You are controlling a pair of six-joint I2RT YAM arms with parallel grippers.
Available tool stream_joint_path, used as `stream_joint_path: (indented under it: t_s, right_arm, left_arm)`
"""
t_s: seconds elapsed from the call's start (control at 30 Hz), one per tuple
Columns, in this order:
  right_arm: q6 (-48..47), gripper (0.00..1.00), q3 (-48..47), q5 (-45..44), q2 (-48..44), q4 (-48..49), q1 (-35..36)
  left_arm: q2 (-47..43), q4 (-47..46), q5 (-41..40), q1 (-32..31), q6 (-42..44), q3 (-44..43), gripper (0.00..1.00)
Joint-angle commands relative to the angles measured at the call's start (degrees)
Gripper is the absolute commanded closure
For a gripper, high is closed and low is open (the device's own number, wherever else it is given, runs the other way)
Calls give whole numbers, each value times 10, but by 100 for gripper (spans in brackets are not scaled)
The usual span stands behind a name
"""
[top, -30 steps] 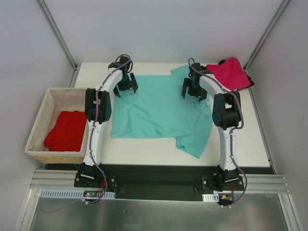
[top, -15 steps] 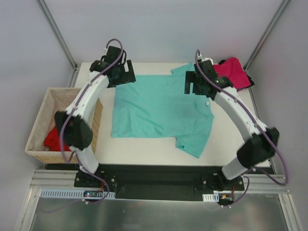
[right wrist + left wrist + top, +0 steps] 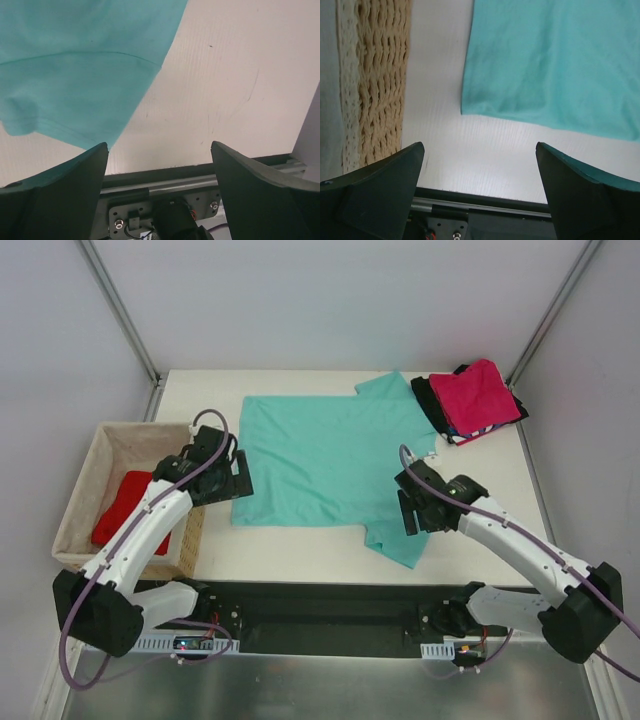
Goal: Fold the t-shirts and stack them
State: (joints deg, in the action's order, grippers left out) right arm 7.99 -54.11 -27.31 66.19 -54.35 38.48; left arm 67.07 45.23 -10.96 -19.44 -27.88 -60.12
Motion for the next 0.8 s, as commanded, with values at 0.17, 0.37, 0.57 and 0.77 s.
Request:
stream_joint_path:
  t_s: [0.17, 0.37, 0.57, 0.77]
  right_arm:
    - [59, 13, -45, -64, -23, -96, 101]
    - [140, 13, 42, -114, -61, -2, 185]
    - [302, 13, 149, -203, -129, 53, 275]
    - [308, 12, 139, -234, -115, 36, 299]
  left_arm:
    - [-120, 2, -13, -1, -21, 83, 6]
    - [-166, -12, 10, -1, -35, 127, 6]
    - [-186, -71, 86, 0, -38, 173, 4]
    - [-176, -129, 159, 1, -92, 241, 4]
